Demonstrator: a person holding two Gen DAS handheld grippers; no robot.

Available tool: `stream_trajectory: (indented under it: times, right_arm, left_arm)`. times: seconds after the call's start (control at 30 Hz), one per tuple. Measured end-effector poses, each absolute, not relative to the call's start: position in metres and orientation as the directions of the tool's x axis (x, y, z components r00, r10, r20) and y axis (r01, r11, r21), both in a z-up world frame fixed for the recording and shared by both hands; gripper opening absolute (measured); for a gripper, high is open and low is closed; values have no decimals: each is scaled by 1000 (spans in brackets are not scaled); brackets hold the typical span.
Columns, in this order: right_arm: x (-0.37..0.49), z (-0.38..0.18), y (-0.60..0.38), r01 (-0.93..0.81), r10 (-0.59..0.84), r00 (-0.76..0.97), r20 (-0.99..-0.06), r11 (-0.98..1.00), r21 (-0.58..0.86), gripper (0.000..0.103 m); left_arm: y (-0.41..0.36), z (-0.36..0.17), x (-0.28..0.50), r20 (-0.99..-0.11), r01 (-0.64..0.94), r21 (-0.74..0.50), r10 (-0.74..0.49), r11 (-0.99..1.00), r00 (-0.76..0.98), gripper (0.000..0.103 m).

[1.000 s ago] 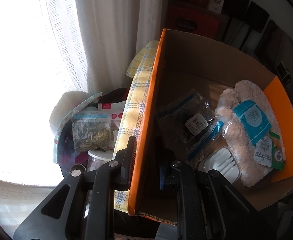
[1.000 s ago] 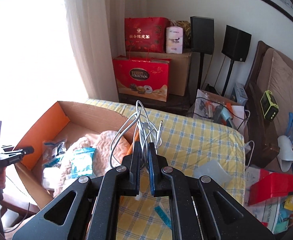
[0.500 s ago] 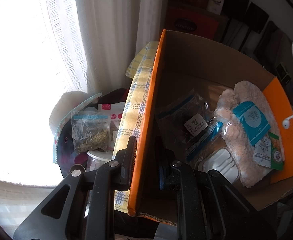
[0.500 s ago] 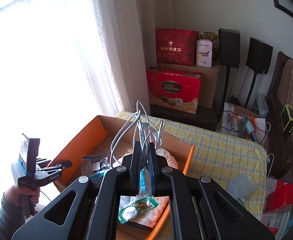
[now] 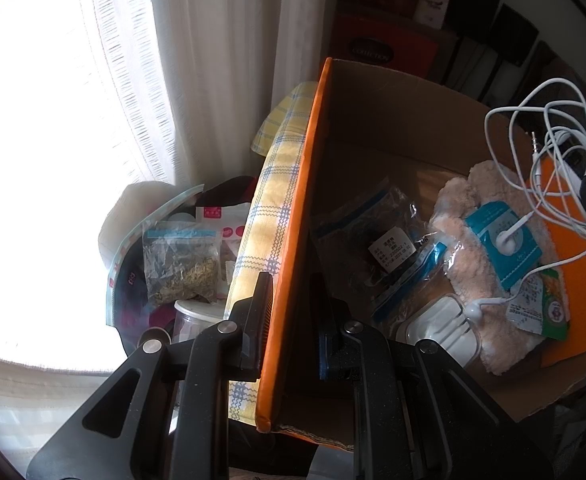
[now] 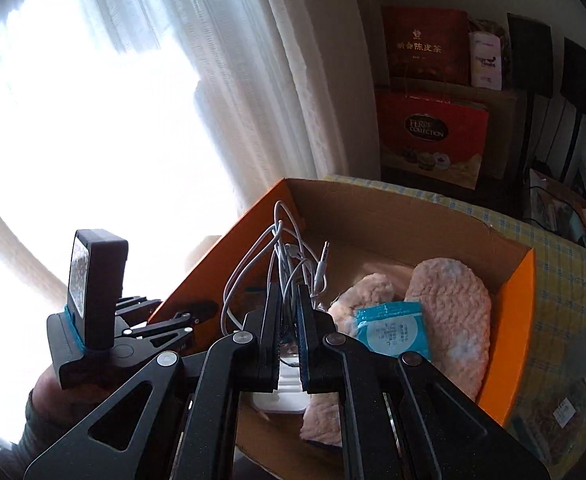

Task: Organize objects
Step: 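Lift the earphone cable with the right gripper and carry it over the box, then open the right gripper to drop the cable into the box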

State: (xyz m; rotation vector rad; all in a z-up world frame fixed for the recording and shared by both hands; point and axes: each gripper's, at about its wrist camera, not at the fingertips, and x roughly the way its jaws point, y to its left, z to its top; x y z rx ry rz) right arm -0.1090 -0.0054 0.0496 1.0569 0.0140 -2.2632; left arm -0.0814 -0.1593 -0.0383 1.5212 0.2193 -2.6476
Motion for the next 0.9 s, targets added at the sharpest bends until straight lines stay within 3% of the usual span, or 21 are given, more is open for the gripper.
stream_trajectory:
  times: [0.37, 0.9]
  right_arm:
    - [-105, 7, -42, 575, -478, -388, -788, -794, 199, 12]
    - [-109, 47, 9, 501, -422, -495, -760, -853, 147, 27]
  left_arm:
    - [-160, -38, -80, -864, 142, -88, 4, -986, -504, 16]
    - [-160, -40, -82, -864, 141, -84, 2, -986, -504, 16]
